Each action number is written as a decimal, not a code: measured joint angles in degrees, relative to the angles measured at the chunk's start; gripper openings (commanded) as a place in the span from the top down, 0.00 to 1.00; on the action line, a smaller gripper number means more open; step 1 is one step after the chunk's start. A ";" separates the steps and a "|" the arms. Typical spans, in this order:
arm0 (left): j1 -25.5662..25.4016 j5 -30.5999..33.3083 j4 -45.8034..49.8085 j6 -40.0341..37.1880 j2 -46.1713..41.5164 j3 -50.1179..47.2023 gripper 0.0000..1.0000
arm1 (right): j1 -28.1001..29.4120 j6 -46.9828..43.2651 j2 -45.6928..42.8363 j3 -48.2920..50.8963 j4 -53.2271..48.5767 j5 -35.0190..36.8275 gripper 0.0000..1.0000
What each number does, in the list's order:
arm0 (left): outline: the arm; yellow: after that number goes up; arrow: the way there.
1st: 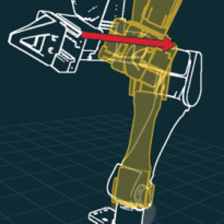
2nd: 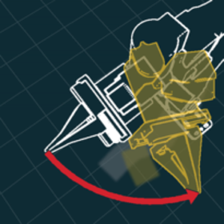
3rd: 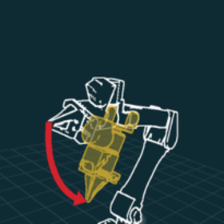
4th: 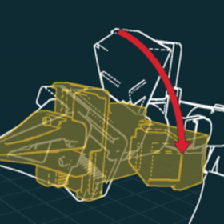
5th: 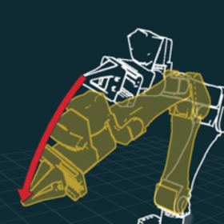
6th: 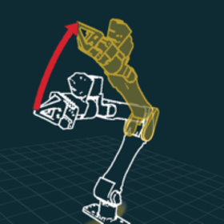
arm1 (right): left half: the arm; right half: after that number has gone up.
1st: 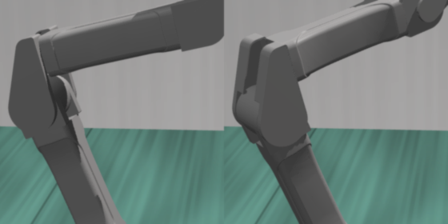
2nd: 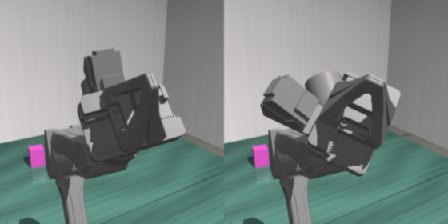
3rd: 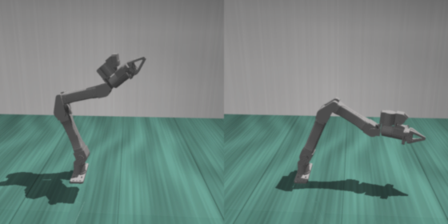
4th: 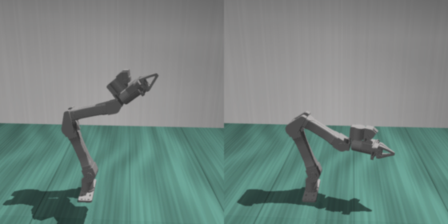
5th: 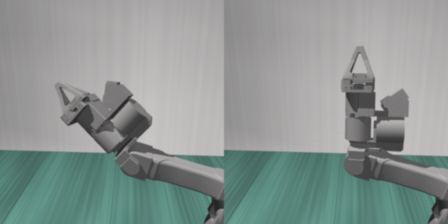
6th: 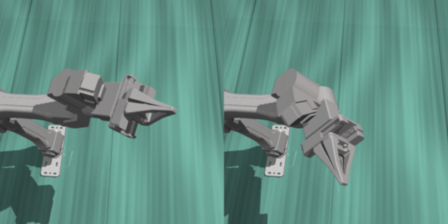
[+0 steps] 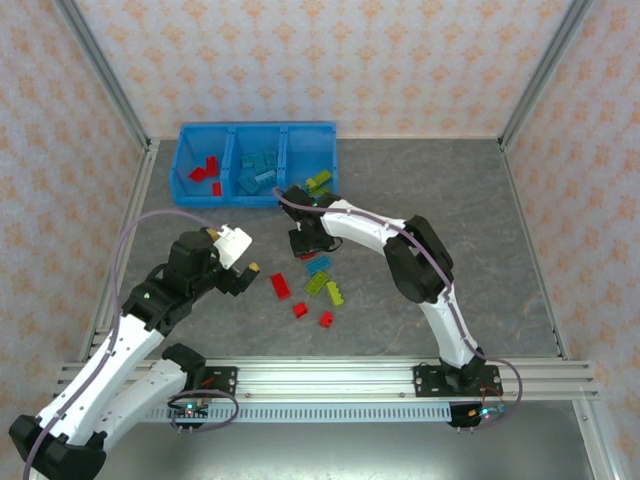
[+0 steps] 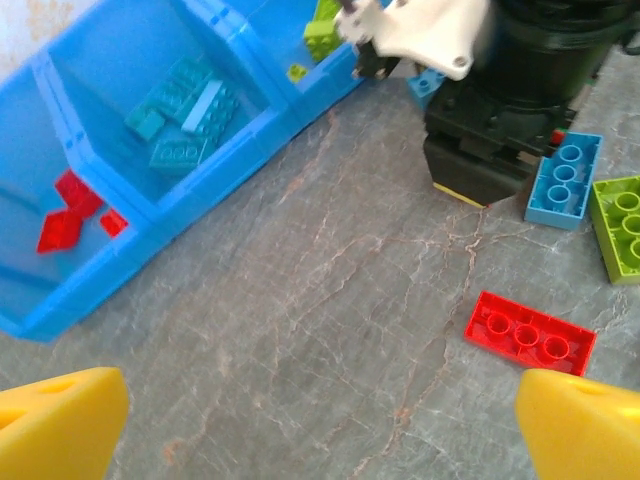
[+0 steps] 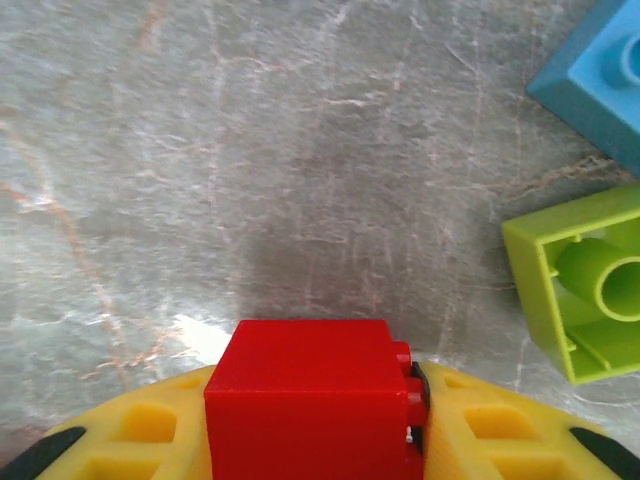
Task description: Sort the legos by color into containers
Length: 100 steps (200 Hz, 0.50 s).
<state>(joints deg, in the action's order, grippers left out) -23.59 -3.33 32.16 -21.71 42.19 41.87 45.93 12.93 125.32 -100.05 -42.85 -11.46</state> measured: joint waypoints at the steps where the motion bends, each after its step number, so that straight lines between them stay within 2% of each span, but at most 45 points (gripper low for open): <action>1: 0.00 0.13 0.02 0.20 0.20 0.17 0.00 | 0.00 0.11 -0.24 0.22 0.17 -0.20 0.69; 15: 0.00 -0.17 0.33 4.04 2.69 2.82 0.00 | -0.46 1.86 -3.34 1.79 1.07 -2.73 0.69; 34: 0.00 -3.93 -0.59 6.34 4.66 6.69 0.00 | -2.23 4.24 -8.63 1.90 2.27 -6.60 0.69; 74: 0.00 -16.76 -5.92 -0.42 6.38 7.02 0.00 | -7.93 4.98 -17.84 -2.86 1.90 -18.78 0.68; 100: 0.00 -22.80 -16.31 -3.56 7.63 4.63 0.00 | -9.22 4.17 -22.21 -2.86 0.24 -27.93 0.68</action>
<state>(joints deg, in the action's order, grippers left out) -23.59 -26.13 15.86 -25.28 49.82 46.50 36.71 17.10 103.11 -102.91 -42.61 -39.40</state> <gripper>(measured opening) 0.998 0.400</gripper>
